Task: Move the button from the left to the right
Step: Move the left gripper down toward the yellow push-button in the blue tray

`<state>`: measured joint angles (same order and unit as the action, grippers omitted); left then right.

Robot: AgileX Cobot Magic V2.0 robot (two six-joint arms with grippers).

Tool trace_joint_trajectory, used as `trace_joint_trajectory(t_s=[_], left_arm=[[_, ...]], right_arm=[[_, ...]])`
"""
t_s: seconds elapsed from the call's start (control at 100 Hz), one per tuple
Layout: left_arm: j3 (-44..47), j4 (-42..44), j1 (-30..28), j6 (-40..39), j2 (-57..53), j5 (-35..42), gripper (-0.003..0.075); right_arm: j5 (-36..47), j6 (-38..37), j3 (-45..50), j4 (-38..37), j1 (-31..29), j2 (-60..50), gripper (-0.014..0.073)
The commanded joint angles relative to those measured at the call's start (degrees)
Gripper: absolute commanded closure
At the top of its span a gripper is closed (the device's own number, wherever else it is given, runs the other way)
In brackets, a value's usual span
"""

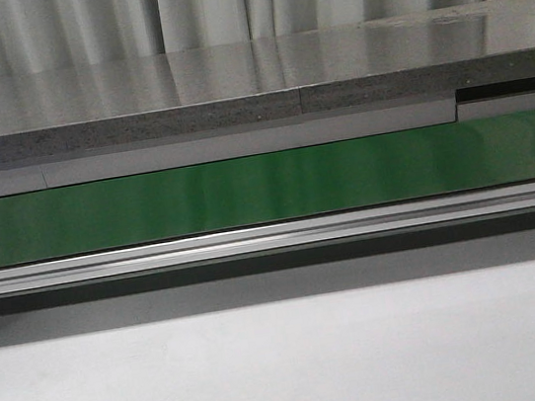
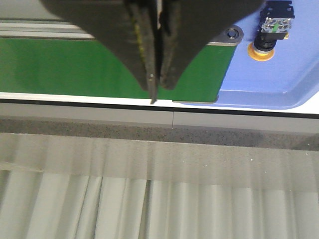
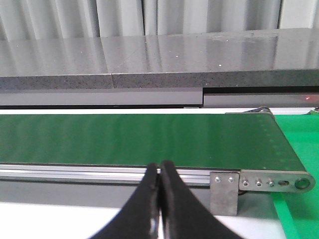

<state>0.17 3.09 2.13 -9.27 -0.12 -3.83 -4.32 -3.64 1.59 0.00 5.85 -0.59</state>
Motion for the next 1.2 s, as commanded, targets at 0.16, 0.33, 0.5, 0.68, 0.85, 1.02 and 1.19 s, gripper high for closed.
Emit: trace_joint_trajectory(t_s=[0.16, 0.33, 0.5, 0.68, 0.85, 1.02, 1.19], left_arm=[[2.5, 0.1, 0.5, -0.5, -1.8, 4.8, 0.0741], [2.5, 0.1, 0.5, -0.5, -1.8, 5.1, 0.0741], [1.9, 0.1, 0.5, -0.5, -1.8, 7.2, 0.0741], [-2.6, 0.1, 0.5, -0.5, -1.3, 3.8, 0.0741], [-11.8, 0.1, 0.5, -0.5, 3.7, -4.8, 0.0741], [-23.0, 0.9, 0.5, -0.5, 13.2, -16.5, 0.0741], [-33.6, 1.1, 0.5, -0.5, 24.4, -29.2, 0.0741]], right_arm=[[5.0, 0.1, -1.0, -0.6, -0.1, -1.1, 0.0662], [5.0, 0.1, -1.0, -0.6, -0.1, -1.1, 0.0662], [5.0, 0.1, -1.0, -0.6, -0.1, -1.1, 0.0662], [5.0, 0.1, -1.0, -0.6, -0.1, -1.1, 0.0662], [5.0, 0.1, -1.0, -0.6, -0.1, -1.1, 0.0662], [5.0, 0.1, -1.0, -0.6, -0.1, -1.1, 0.0662], [5.0, 0.1, -1.0, -0.6, -0.1, -1.1, 0.0662]])
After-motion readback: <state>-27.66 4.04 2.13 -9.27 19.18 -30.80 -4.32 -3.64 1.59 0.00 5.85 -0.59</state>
